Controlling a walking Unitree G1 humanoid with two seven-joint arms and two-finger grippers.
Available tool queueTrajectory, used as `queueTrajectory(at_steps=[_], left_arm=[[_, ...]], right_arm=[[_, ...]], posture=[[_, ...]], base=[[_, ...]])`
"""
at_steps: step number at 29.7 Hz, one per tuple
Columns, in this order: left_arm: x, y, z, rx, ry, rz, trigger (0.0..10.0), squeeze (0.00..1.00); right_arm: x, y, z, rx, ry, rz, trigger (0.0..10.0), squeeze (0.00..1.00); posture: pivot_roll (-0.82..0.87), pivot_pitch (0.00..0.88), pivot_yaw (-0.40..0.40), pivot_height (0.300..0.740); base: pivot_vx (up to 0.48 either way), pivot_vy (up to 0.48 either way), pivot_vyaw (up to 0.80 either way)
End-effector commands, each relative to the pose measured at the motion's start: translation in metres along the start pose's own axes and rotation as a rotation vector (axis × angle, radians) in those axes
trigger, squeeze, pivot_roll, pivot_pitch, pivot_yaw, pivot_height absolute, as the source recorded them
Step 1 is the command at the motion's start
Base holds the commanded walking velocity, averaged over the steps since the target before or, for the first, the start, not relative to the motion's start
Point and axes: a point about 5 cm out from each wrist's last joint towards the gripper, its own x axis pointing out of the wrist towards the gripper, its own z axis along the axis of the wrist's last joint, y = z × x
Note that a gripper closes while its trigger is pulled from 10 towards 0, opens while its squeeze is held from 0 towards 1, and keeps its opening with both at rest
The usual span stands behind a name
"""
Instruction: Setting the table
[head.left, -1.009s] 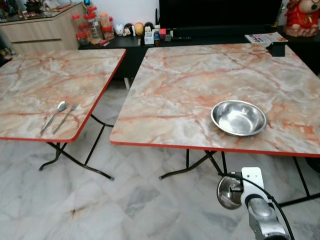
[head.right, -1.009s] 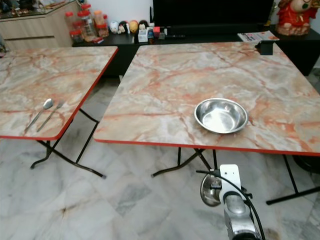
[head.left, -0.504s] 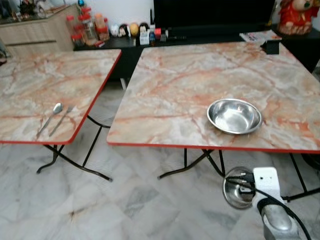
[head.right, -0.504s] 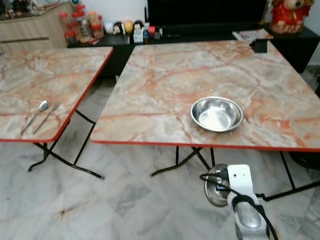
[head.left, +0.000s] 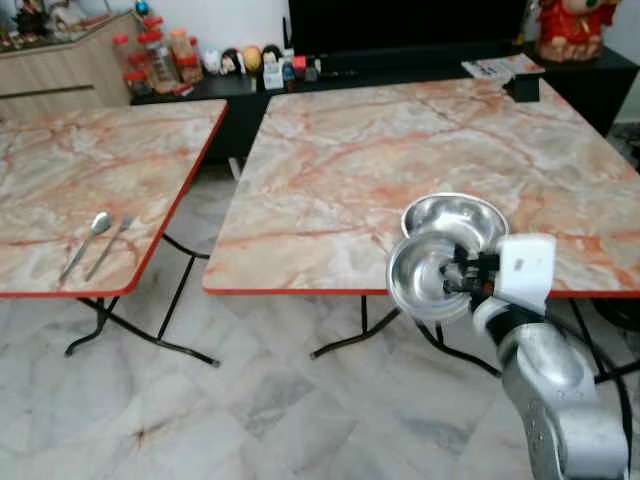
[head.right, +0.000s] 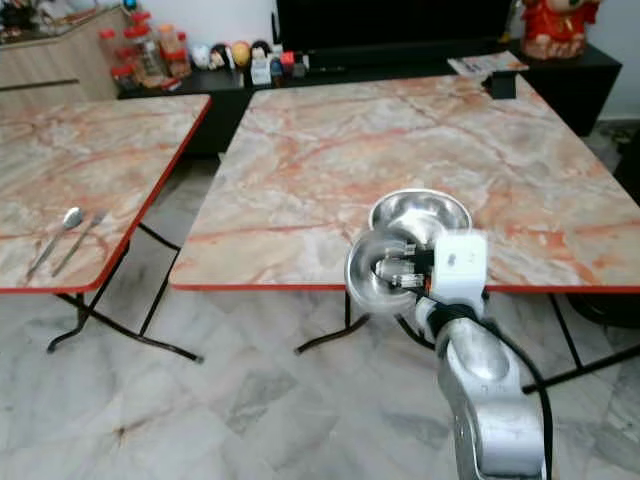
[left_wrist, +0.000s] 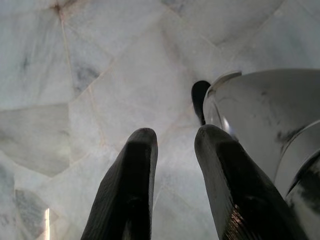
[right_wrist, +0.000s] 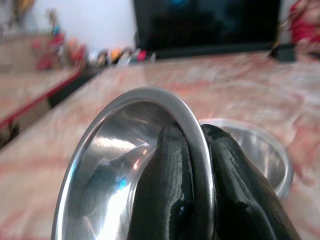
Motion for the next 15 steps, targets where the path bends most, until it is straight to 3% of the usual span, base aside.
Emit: queueTrajectory(at_steps=[1,4,7,8,12,15], left_arm=[[-0.001,0.004,-0.003,0.024,0.015,0.007,10.0,0.0],[-0.001,0.004,-0.003,0.02,0.011,0.009,10.0,0.0],[-0.001,0.004,-0.003,0.02,0.009,0.011,10.0,0.0],[-0.001,0.004,-0.002,0.021,0.008,0.012,10.0,0.0],[-0.002,0.005,-0.002,0.023,0.003,0.014,10.0,0.0],[-0.002,0.006,-0.002,0.026,0.0,0.017,10.0,0.0]], right_arm=[[0.008,-0.012,-0.009,0.082,0.042,-0.096,10.0,0.0],[0.028,-0.015,-0.004,0.199,0.014,-0.16,10.0,0.0],[0.044,-0.014,-0.002,0.23,0.011,-0.197,10.0,0.0],[0.053,-0.013,-0.002,0.28,0.012,-0.223,10.0,0.0],[0.069,-0.003,0.001,0.297,0.008,-0.194,10.0,0.0],[0.08,0.004,0.0,0.362,0.012,-0.183,10.0,0.0]], posture=[[-0.18,0.0,0.099,0.736],[-0.18,0.0,0.104,0.736],[-0.18,0.0,0.104,0.736],[-0.17,0.0,0.108,0.736],[-0.16,0.0,0.107,0.736],[-0.15,0.0,0.108,0.736]], base=[[0.0,0.0,0.0],[0.0,0.0,0.0],[0.0,0.0,0.0],[0.0,0.0,0.0],[0.0,0.0,0.0],[0.0,0.0,0.0]])
